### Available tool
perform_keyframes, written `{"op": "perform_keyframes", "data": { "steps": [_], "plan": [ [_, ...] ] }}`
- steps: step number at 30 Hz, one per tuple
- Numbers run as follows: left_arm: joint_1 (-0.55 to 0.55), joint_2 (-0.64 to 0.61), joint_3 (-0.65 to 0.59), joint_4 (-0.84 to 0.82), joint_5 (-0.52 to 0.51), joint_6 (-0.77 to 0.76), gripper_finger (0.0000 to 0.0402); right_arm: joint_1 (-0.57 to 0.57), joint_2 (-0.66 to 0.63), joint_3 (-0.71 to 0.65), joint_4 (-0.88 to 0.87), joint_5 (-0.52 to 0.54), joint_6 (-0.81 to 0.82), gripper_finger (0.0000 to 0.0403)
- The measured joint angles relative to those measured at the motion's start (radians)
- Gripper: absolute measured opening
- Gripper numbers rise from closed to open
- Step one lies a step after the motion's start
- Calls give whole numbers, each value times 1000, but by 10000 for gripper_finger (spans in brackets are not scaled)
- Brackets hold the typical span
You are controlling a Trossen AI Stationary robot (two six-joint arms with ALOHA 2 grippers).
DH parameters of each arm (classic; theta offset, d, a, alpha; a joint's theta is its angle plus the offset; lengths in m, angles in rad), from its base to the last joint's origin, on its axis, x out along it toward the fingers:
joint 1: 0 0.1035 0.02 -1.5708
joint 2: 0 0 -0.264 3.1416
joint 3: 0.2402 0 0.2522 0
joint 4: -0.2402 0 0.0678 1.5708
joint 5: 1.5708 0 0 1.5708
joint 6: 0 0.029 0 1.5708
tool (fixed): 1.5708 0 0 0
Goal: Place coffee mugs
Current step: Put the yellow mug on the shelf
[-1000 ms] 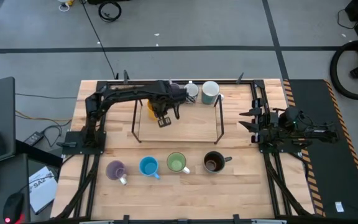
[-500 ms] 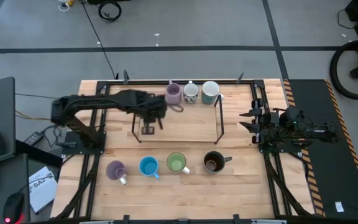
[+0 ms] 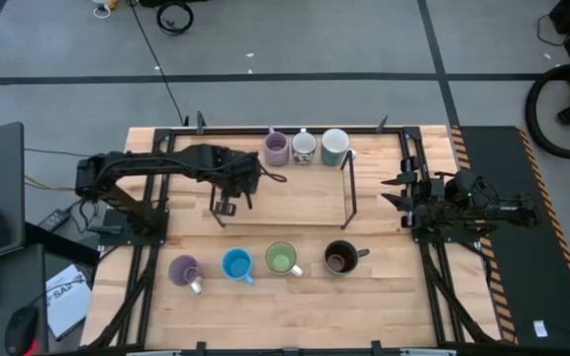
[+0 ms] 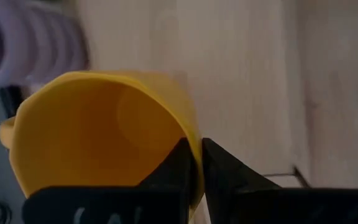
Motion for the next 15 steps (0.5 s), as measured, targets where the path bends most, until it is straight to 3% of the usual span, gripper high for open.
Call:
{"op": "perform_keyframes", "data": {
  "steps": [4,15],
  "plan": [
    [18,0,-46,2,8,-88,26,0,0,0,-2,1,-8,144],
    [36,1,-80,49,-35,-104,26,0,0,0,14,2,-18,144]
  ]
}}
